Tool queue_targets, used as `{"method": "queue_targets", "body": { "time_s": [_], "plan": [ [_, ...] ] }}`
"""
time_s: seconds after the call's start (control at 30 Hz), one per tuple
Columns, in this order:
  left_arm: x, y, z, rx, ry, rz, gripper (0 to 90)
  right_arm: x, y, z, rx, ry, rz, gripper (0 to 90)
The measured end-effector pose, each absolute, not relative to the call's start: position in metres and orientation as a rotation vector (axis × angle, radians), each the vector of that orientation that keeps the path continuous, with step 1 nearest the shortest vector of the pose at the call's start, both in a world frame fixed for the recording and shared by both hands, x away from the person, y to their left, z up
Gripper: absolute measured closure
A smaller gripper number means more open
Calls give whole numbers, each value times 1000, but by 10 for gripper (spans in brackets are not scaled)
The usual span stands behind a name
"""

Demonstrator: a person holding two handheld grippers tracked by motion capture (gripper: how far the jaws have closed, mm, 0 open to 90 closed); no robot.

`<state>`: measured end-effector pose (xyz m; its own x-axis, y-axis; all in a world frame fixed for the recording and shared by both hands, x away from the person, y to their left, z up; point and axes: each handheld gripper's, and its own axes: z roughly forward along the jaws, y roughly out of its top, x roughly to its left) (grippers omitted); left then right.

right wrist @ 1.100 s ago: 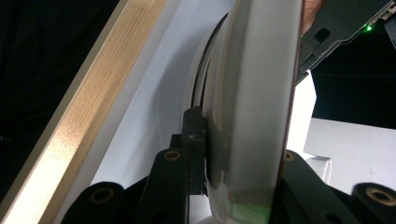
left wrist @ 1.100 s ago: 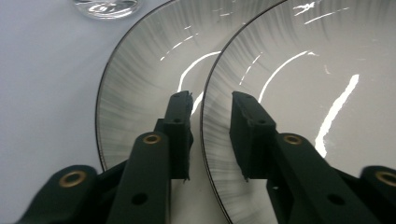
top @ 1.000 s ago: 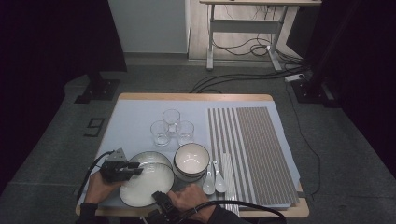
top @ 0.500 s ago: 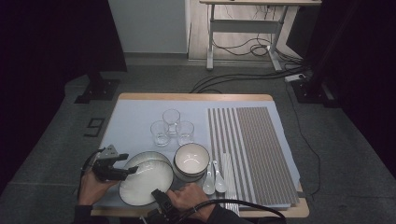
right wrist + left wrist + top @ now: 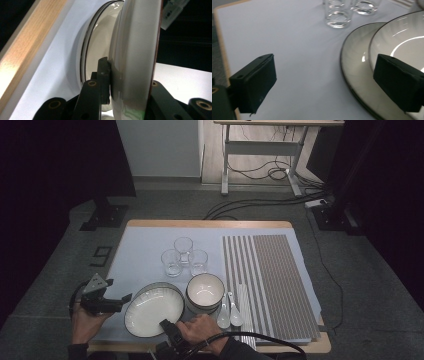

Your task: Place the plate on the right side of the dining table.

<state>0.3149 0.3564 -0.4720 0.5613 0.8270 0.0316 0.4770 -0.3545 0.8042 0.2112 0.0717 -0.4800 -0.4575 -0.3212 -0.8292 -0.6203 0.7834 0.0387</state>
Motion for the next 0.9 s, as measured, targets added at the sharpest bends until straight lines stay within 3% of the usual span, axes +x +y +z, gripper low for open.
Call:
{"method": "queue_targets", "body": {
  "time_s": [0.1, 0.9],
  "plan": [
    [314, 363, -476, 2005, 1086, 589, 0, 212, 73, -478, -694, 2067, 426, 764],
    [320, 374, -523, 2152, 1265, 524, 0, 222, 74, -459, -665, 2002, 423, 764]
  ]
}}
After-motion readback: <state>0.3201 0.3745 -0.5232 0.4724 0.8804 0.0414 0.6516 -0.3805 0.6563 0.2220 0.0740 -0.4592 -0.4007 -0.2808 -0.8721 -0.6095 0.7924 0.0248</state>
